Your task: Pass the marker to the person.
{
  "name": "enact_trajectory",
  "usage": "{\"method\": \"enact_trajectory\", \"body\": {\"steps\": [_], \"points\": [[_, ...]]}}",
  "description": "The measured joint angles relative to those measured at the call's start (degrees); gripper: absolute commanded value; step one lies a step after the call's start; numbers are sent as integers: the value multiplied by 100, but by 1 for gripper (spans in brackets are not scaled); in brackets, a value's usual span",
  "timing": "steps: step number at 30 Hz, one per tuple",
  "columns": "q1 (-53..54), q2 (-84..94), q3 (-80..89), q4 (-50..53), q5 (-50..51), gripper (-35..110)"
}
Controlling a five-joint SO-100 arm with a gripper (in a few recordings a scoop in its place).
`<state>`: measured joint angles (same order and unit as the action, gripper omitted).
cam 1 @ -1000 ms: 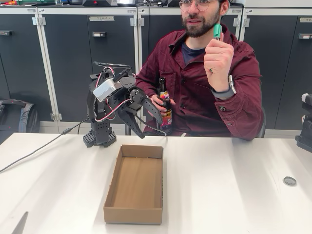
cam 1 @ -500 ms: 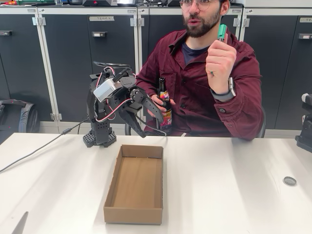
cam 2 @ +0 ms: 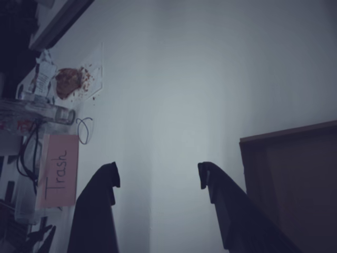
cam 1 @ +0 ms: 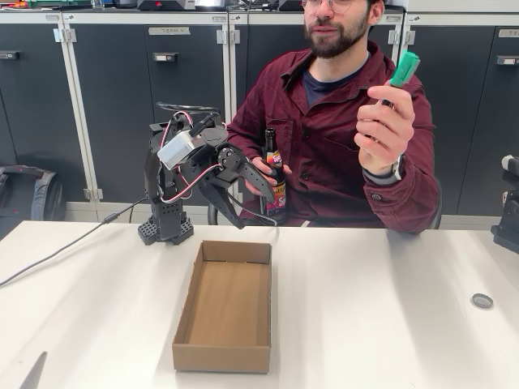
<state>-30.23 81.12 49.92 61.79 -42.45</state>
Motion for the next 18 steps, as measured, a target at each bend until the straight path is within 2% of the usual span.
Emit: {"method": "enact_trajectory", "body": {"steps": [18], "points": [[18,0,0,35,-62,32]]}}
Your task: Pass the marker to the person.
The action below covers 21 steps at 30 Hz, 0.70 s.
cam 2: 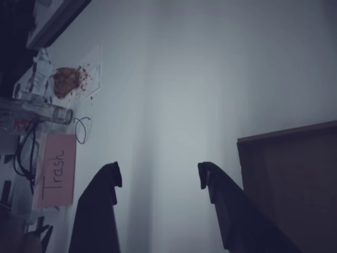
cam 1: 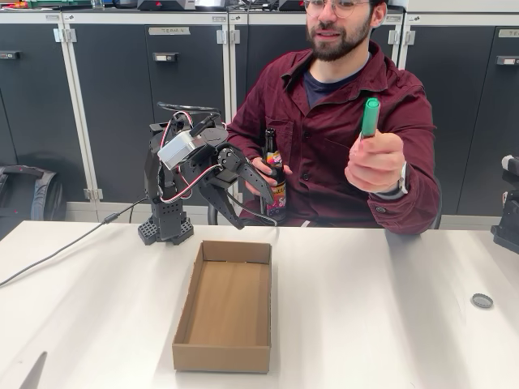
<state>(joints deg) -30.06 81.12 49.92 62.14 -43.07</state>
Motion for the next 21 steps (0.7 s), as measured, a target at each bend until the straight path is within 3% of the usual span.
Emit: {"method": "enact_trajectory", "body": {"steps": [21], "points": [[0,0,0,35,-35,31]]}}
